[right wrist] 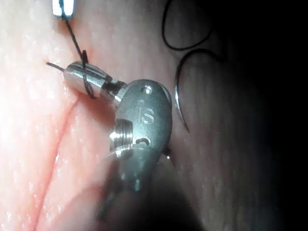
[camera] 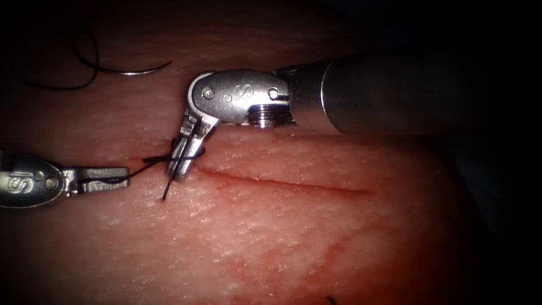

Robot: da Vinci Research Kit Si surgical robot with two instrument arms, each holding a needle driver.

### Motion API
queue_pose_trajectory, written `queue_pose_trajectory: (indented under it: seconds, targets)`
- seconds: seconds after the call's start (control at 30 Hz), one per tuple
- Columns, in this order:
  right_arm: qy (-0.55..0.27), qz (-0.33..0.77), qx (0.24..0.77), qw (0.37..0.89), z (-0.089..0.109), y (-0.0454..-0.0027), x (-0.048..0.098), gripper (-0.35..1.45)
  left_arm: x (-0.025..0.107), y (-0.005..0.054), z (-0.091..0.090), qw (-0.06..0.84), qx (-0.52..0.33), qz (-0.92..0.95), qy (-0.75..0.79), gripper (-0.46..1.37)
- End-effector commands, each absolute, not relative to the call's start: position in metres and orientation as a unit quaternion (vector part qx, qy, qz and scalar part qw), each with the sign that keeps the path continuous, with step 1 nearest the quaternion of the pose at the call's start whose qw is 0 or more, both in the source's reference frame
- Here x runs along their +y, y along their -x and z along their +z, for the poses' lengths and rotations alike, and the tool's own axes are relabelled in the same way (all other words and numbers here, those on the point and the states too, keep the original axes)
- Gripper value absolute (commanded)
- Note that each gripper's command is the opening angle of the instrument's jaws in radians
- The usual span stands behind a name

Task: Wound Closure
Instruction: To tie the knot pull the right gripper up and the left gripper down.

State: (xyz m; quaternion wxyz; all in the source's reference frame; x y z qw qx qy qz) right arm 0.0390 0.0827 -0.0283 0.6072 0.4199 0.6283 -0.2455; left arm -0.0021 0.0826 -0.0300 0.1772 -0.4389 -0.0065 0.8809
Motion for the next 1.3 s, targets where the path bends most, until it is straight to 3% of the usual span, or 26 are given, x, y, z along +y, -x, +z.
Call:
queue_pose_trajectory:
  seconds: [0.03,1.3]
  targets:
    - [-0.418,-0.237,0.628,0.612,-0.028,-0.039,0.083,-0.35,0.082,0.0021,-0.03,0.176,-0.009,0.881,0.439,-0.35]
    - [-0.393,-0.155,0.618,0.663,-0.026,-0.0384,0.086,-0.35,0.069,0.0047,-0.04,0.136,-0.018,0.883,0.448,-0.35]
